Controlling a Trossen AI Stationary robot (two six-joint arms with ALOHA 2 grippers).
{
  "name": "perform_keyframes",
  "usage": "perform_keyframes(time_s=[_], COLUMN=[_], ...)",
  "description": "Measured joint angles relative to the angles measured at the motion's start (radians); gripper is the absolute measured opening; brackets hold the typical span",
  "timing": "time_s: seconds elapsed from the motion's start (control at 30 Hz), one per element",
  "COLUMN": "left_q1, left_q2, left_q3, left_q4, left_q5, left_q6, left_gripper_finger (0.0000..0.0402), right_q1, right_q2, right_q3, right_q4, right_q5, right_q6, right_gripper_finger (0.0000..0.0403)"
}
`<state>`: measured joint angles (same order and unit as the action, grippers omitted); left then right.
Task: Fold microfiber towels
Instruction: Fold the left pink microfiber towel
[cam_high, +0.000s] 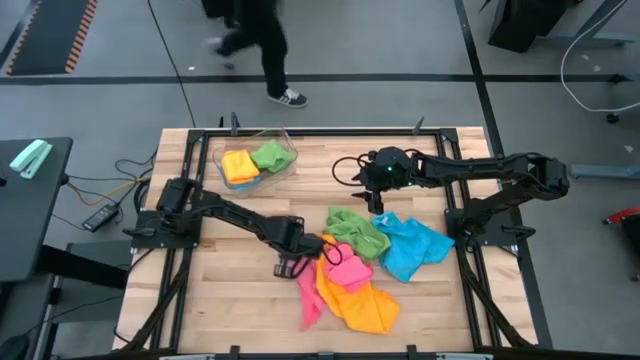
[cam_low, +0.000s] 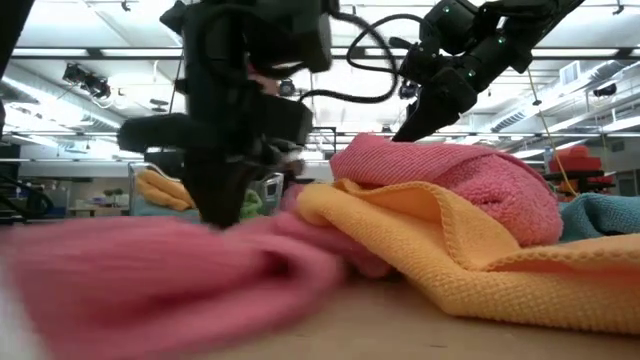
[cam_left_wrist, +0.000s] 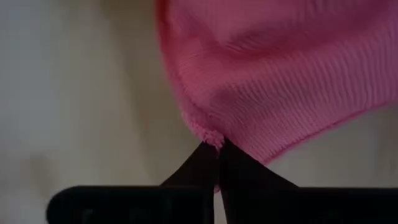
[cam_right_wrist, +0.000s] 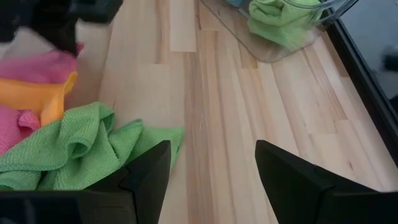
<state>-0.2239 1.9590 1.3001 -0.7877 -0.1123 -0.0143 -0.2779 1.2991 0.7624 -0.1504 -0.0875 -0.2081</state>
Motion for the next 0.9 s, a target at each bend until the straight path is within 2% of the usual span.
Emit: perform_keyframes(time_s=[0.2,0.37,0.57,0.8,0.9], left_q1=[0.004,0.002,-0.014,-0.057,-0.079], left_q2=[-0.080,-0.147,-0.198,-0.209,-0.210], left_q3=[0.074,0.145,0.227,0.372,0.435], left_q4=[-0.281,-0.411,-0.534,-0.660,-0.684], left_q5=[-0.181,-0.377,-0.675,-0.941,-1.004], left_q6=[-0.051,-0.095,-0.130,-0.075,-0.047], left_gripper_finger=[0.0008,0.0016,0.0007,0.0016,0.0008], right_q1=[0.000,0.000,0.000,0.000,0.000], right_q2=[0.000,0.000,0.000,0.000,0.000], right_q3=[0.000,0.000,0.000,0.000,0.000], right_q4=[0.000,0.001,0.001,0.000,-0.003], right_q5=[0.000,0.000,0.000,0.000,0.000], right_q6=[0.002,0.003,0.003,0.005,0.015], right_gripper_finger=[0.0243,0.0243,0.0243,0.0243,0.0243])
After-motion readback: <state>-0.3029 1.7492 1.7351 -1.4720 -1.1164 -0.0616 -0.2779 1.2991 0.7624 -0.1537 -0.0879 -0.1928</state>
